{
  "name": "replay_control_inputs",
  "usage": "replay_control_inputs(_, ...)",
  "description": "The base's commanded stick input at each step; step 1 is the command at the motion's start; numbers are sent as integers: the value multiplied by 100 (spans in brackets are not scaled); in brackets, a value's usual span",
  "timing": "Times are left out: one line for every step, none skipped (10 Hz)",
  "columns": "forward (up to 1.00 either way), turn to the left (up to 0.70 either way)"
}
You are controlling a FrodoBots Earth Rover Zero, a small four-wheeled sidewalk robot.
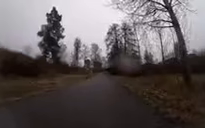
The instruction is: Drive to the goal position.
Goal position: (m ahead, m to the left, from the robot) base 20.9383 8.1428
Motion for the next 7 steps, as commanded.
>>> replay_control_inputs(70,0)
replay_control_inputs(70,0)
replay_control_inputs(70,0)
replay_control_inputs(70,0)
replay_control_inputs(70,0)
replay_control_inputs(70,0)
replay_control_inputs(70,0)
